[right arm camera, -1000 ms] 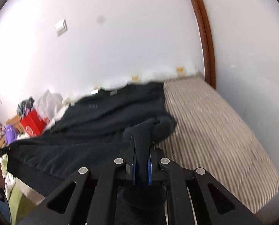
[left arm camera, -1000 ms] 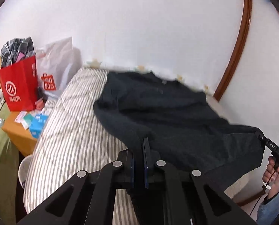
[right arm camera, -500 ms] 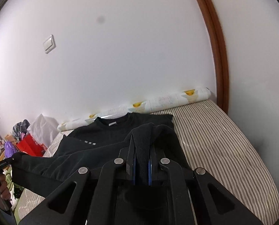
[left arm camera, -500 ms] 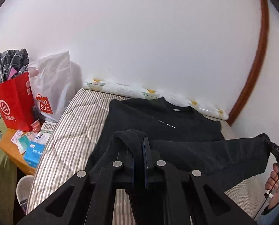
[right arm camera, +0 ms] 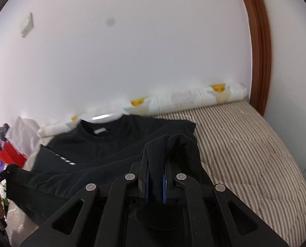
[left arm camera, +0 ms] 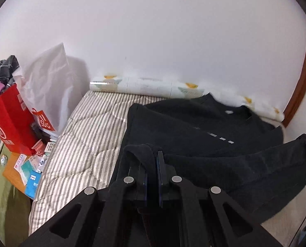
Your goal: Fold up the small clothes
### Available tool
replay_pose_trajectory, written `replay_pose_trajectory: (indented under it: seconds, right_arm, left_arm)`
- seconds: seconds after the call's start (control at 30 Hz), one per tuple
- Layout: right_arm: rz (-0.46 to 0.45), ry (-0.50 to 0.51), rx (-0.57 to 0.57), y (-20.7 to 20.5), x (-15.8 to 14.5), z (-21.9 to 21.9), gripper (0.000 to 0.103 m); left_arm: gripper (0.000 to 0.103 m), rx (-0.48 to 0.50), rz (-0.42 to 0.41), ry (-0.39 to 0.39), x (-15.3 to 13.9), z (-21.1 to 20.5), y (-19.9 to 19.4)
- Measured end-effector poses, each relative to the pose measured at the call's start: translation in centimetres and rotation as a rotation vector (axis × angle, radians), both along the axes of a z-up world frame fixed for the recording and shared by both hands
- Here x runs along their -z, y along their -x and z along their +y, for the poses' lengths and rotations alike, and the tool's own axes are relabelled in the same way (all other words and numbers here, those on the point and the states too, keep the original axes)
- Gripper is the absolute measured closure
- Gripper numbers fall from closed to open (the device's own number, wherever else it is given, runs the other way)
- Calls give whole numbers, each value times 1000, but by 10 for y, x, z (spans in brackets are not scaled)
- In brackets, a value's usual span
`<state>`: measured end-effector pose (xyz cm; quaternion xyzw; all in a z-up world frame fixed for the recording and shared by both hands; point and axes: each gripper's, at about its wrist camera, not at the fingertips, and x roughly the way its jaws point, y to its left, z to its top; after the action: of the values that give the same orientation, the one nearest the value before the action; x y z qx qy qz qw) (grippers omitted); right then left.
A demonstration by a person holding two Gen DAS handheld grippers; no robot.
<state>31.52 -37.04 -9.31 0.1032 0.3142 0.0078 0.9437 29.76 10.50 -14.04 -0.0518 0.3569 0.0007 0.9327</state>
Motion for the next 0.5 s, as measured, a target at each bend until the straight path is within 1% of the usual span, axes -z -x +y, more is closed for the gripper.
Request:
replay_pose_trajectory:
  seconds: [0.07, 0.13, 0.2, 0.3, 0.33, 0.4, 0.47, 0.5]
  right_arm:
    - [50, 0, 30, -15, 16, -2, 94]
    - [80, -14, 45, -23, 28, -5, 94]
    - [120, -4, 59, -32, 39, -5, 94]
    - [157, 18, 66, -35, 45, -4, 93]
    - [165, 15, 62, -34, 45, -3, 87]
    - [198, 0, 59, -26, 38, -5, 81]
    - [176, -11, 56, -7, 28, -11, 70]
    - [163, -10, 52, 3, 24, -13, 61]
  left_arm:
    - [95, -1, 19, -7, 11, 1, -9]
    - [95, -5, 35, -8, 20, 2, -14]
    - [94, -3, 50, -11, 26, 1, -17]
    - [92, 3, 52, -28, 29, -1, -17]
    - [92, 6, 55, -31, 28, 0, -18]
    - [91, 19, 63, -35, 25, -1, -14]
    - [89, 34, 65, -28, 21, 1, -6]
    - [81, 37, 67, -26, 19, 2, -2]
